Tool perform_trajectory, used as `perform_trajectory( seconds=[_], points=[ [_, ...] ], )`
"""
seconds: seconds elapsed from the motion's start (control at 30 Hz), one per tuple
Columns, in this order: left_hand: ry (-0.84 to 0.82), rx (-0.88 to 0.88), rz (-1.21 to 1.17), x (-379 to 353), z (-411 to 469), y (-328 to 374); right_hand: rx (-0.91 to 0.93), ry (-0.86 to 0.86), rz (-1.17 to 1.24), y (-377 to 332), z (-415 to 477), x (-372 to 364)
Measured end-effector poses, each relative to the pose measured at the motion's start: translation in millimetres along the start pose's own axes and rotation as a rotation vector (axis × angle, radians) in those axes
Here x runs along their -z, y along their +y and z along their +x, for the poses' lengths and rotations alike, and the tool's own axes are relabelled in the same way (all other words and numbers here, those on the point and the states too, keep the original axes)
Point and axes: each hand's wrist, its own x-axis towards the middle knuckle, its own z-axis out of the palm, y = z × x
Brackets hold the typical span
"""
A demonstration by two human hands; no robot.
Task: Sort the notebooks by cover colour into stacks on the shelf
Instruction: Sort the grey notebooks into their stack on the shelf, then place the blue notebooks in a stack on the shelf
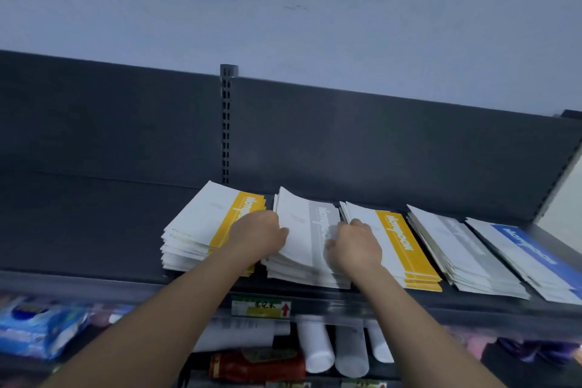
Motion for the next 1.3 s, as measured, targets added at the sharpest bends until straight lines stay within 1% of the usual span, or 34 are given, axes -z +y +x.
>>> perform_trajectory(
  seconds=[0.07, 0.13, 0.23, 0.37, 0.53, 0.8, 0.9, 1.1, 1.3],
  points=[
    [0.064, 0.019, 0.017, 5, -5, -2, 0.027, 0.040, 0.035, -2, 1, 2],
    [0.166, 0.010, 0.067, 9, -10, -7, 0.075, 0.092, 0.077, -7, 2, 4],
    [0.309, -0.020, 0.194, 16, -17, -22, 0.189, 0.161, 0.143, -20, 5, 6],
    [0.402, -0.014, 0.362, 27, -30, -48, 0.337, 0.206, 0.190, -50, 3, 6],
    [0.440, 0.046, 0.441, 37, -50, -89, 0.500, 0.174, 0.213, -96, -4, 1],
    [0.450, 0.228, 0.514, 62, -93, -162, 0.755, 0.082, 0.184, -174, -24, -8],
    [0.458, 0.282, 0.547, 71, -110, -190, 0.834, 0.083, 0.178, -207, -34, -13],
    [0.457, 0.373, 0.564, 88, -141, -250, 0.921, 0.046, 0.146, -273, -52, -24],
    [0.445, 0.428, 0.553, 111, -164, -317, 0.952, 0.016, 0.131, -346, -68, -35]
  ],
)
